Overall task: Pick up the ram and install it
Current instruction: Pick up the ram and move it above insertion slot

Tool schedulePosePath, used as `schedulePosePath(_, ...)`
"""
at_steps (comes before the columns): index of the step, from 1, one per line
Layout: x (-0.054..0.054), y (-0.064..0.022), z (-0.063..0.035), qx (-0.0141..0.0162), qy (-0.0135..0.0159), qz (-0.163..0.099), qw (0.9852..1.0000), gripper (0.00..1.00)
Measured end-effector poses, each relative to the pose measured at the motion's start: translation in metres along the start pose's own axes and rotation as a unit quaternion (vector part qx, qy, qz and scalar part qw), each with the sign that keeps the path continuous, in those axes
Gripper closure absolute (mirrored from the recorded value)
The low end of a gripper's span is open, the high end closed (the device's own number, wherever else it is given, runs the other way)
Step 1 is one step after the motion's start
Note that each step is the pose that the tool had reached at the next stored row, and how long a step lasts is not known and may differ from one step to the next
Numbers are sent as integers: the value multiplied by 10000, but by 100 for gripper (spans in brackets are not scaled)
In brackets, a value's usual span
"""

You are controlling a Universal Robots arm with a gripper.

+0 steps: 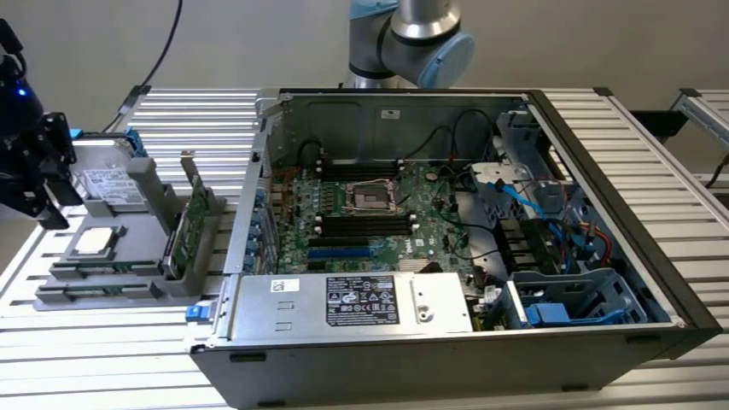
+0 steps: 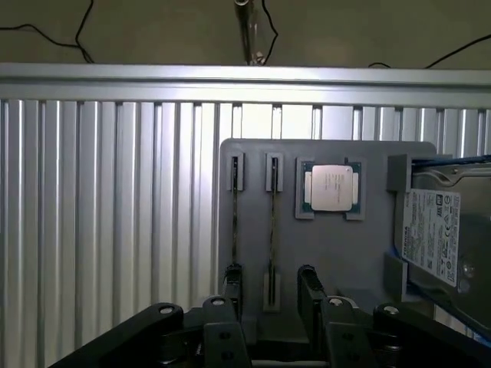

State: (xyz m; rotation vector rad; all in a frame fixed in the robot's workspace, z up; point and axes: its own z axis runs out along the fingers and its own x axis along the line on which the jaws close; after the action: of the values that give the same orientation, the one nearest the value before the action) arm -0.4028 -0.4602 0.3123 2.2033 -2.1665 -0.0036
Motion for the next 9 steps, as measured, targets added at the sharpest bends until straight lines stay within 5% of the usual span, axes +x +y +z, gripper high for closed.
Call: schedulePosePath(9, -6, 4, 163, 5, 5, -134, 9999, 58)
